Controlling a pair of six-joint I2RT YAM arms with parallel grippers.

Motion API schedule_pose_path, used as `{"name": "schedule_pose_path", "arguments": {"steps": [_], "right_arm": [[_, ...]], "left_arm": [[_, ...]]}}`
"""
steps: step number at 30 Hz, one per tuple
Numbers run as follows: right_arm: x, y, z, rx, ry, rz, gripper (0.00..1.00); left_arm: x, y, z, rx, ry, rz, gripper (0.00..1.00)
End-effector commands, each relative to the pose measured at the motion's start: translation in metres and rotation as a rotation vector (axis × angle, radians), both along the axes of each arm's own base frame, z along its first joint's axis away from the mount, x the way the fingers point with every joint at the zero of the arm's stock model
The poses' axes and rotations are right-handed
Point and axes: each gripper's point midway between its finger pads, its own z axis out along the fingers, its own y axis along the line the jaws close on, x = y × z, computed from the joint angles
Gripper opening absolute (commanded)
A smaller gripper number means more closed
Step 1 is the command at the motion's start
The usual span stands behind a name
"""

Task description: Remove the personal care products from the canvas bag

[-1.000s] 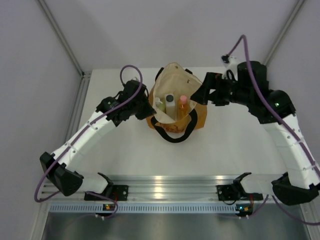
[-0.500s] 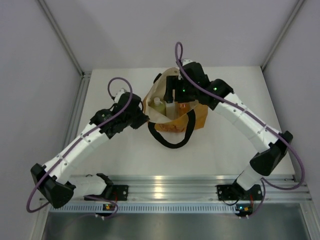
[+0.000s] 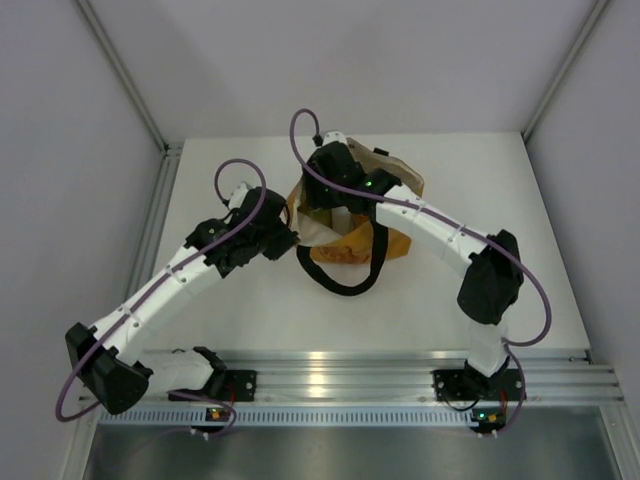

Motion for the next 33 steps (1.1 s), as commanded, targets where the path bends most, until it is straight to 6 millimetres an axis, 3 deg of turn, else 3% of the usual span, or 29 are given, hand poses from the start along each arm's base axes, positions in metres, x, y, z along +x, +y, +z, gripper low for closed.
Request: {"name": "schedule_pose_path", "arguments": {"steps": [1,6,13,24,27,30,32,33], "right_arm": [[0.023,0.027,0.033,0.066,-0.156,-0.012,0.59],[0.030,0.038,0.024,0.014,-0.183,-0.012,0.58],[0.035,0.037,-0.013,-0.065,-0.151,-0.019,0.53],[0.017,0.036,-0.059,-0.124,-0.078,-0.019,0.45],[0.017,0.037,-0.060,-0.122,-0.074,-0.015,0.35],[0.017,0.038,-0.061,-0.118,-0.071,-0.011,0.34],[0.017,0.040,-0.064,-0.120,-0.064,-0.001,0.18],[0.017,0.041,-0.063,-0.119,-0.066,0.003,0.04]], "left_arm": [[0.002,0.004,-0.004,0.017,0.007,0.033,0.00],[0.001,0.004,-0.009,0.024,0.017,0.034,0.00],[0.006,-0.003,-0.008,0.032,0.022,0.007,0.00],[0.016,-0.008,0.011,0.034,-0.022,-0.015,0.00],[0.017,-0.009,0.013,0.037,-0.028,-0.017,0.00],[0.018,-0.009,0.013,0.037,-0.029,-0.015,0.00],[0.017,-0.008,0.013,0.038,-0.029,-0.016,0.00],[0.017,-0.008,0.013,0.037,-0.029,-0.015,0.00]]}}
